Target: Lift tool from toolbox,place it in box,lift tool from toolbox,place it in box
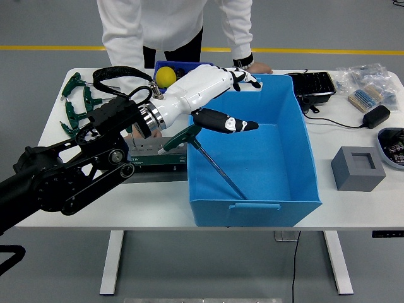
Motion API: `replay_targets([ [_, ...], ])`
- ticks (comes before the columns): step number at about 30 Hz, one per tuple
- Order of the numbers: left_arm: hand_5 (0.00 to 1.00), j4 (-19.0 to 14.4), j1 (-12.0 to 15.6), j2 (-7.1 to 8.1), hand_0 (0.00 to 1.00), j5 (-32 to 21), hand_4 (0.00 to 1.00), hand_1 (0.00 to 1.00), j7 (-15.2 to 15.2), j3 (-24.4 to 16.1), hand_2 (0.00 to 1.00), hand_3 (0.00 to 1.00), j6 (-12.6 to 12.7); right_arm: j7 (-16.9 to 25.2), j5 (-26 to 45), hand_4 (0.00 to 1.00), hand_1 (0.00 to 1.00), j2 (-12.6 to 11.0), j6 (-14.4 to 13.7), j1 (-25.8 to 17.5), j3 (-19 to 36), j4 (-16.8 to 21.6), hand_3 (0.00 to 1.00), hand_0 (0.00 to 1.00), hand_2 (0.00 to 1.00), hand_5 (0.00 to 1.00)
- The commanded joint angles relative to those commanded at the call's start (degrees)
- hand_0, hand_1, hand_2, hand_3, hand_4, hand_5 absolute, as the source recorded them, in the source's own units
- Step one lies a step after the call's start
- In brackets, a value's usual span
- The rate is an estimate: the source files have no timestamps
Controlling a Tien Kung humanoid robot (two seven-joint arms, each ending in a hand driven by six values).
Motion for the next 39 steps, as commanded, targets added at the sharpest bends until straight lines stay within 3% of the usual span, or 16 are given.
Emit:
replay_targets([
  [4,0.781,3.3,0.5,2.34,0.524,2.1,0.869,0.607,0.9,-2.2,0.685,0.654,-2.5,0.1,0.2,0.797,0.639,0.0,0.0,0.0,-0.1,0.0,0.563,0.680,0.714,0.717],
  [8,0.781,6.1,0.8,4.65,0.524,2.5,0.869,0.607,0.4,-4.4,0.685,0.654,-3.3,0.0,0.0,0.797,0.639,0.0,0.0,0.0,0.0,0.0,0.563,0.680,0.714,0.717],
  [9,0.613,6.7,0.8,5.21,0.558,2.7,0.756,0.637,0.4,-4.9,0.713,0.596,-3.6,0.0,0.0,0.796,0.640,0.0,0.0,0.0,0.0,0.0,0.562,0.679,0.714,0.718],
  [14,0.613,8.2,0.9,7.58,0.558,3.2,0.756,0.637,0.5,-5.8,0.713,0.596,-5.2,-0.1,-0.4,0.796,0.640,0.0,0.0,-0.1,0.3,0.0,0.562,0.679,0.714,0.718],
  [15,0.608,8.3,0.9,7.85,0.632,3.1,0.748,0.695,0.5,-5.7,0.758,0.582,-5.4,-0.2,-0.5,0.796,0.639,0.0,0.0,-0.1,0.3,-0.1,0.562,0.680,0.714,0.718],
  [16,0.608,8.3,0.9,8.32,0.632,3.1,0.748,0.695,0.5,-5.3,0.758,0.582,-6.0,-0.2,-0.6,0.796,0.639,0.0,0.0,-0.1,0.4,-0.1,0.562,0.680,0.714,0.718],
  [24,0.564,9.0,1.6,9.89,0.667,3.6,0.721,0.733,1.6,-3.1,0.782,0.571,-10.2,-0.3,-0.7,0.796,0.640,0.1,-0.1,-0.1,0.5,-0.1,0.562,0.680,0.714,0.717],
  [32,0.563,8.7,2.9,11.13,0.678,3.1,0.716,0.739,3.2,-3.5,0.780,0.569,-14.4,-0.2,-0.4,0.796,0.639,0.0,0.0,-0.1,0.3,-0.1,0.562,0.679,0.714,0.718],
  [33,0.554,8.7,2.9,11.24,0.681,3.2,0.697,0.716,3.3,-3.4,0.723,0.537,-14.7,-0.2,-0.5,0.796,0.639,0.0,0.0,-0.1,0.4,-0.1,0.562,0.680,0.714,0.718],
  [38,0.554,9.1,2.5,11.77,0.681,3.3,0.697,0.716,4.2,-0.9,0.723,0.537,-16.2,-0.3,-0.8,0.796,0.639,0.0,0.0,-0.1,0.5,-0.1,0.562,0.680,0.714,0.718],
  [39,0.546,9.1,2.4,11.87,0.689,3.3,0.698,0.671,4.5,-0.3,0.641,0.533,-16.5,-0.3,-0.9,0.796,0.639,0.0,0.0,-0.1,0.5,0.0,0.562,0.680,0.715,0.718],
])
